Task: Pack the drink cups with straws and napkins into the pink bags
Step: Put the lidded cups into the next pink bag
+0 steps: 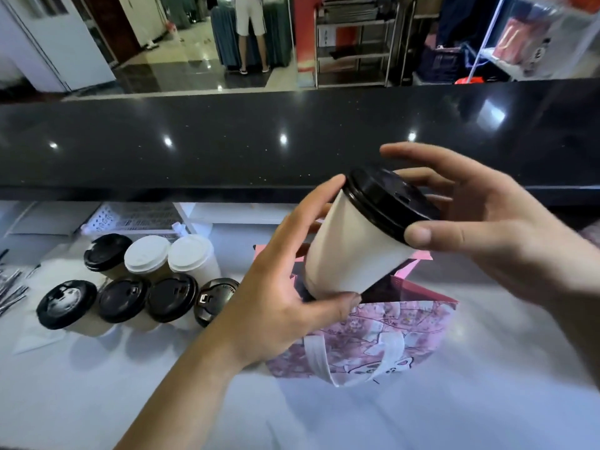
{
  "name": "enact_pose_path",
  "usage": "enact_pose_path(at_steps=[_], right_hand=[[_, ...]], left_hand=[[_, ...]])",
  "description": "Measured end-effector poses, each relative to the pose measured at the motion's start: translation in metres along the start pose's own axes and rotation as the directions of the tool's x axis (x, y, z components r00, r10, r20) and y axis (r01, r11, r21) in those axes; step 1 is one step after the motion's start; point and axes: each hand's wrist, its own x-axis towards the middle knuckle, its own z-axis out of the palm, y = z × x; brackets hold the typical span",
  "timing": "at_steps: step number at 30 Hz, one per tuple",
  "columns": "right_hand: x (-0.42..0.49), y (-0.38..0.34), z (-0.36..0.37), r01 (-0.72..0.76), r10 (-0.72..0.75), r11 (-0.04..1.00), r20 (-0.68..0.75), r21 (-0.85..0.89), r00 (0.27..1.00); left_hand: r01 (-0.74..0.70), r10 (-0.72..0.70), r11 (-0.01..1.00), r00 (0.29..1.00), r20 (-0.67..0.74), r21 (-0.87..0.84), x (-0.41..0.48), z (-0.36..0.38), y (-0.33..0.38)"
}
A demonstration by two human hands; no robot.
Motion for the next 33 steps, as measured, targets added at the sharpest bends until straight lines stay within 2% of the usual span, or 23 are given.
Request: enact_pose_path(at_steps=[3, 6, 9, 14, 18, 22, 25, 29, 33], right_hand=[[0.003, -0.01, -0.002, -0.057, 0.075, 0.988, 0.122, -0.142, 0.99], [0.003, -0.021, 0.001, -0.089, 0.124, 0.958, 0.114, -0.272, 0.986], [0.002, -0.025, 0.004, -0.108, 0.118, 0.923, 0.006, -0.37, 0.993], [-0.011, -0.019, 0.004, -0.159, 0.073, 0.911, -0.231, -0.381, 0.97], [-0.025, -0.013, 0.015, -0.151, 0.055, 0.941, -0.303, -0.303, 0.951], [-0.03, -0.012, 0.031, -0.167, 0.066, 0.929, -0.298, -0.329, 0.952], [-0.028, -0.01, 0.048, -0.189, 0.072, 0.851, -0.247, -0.491, 0.966], [-0.02, 0.001, 0.078, -0.265, 0.254, 0.657, -0.124, -0.705, 0.959], [-0.003, 0.03, 0.097, -0.257, 0.363, 0.468, -0.082, -0.845, 0.928]], left_hand=[[0.021, -0.024, 0.999, 0.997, 0.07, 0.043, -0.002, -0.012, -0.001], [0.029, -0.042, 0.996, 0.989, 0.145, 0.084, 0.002, -0.023, -0.004], [0.025, -0.062, 0.98, 0.981, 0.181, 0.2, 0.009, -0.042, -0.011], [0.072, -0.163, 0.897, 0.971, 0.176, 0.436, 0.005, -0.067, -0.046], [-0.001, -0.198, 0.797, 0.944, 0.263, 0.605, 0.001, -0.063, -0.062], [-0.072, -0.293, 0.76, 0.848, 0.441, 0.646, -0.001, -0.06, -0.063], [-0.06, -0.305, 0.795, 0.82, 0.484, 0.603, -0.001, -0.059, -0.064], [-0.085, -0.24, 0.833, 0.834, 0.496, 0.546, 0.003, -0.063, -0.07], [-0.001, -0.285, 0.862, 0.826, 0.486, 0.508, 0.003, -0.067, -0.072]])
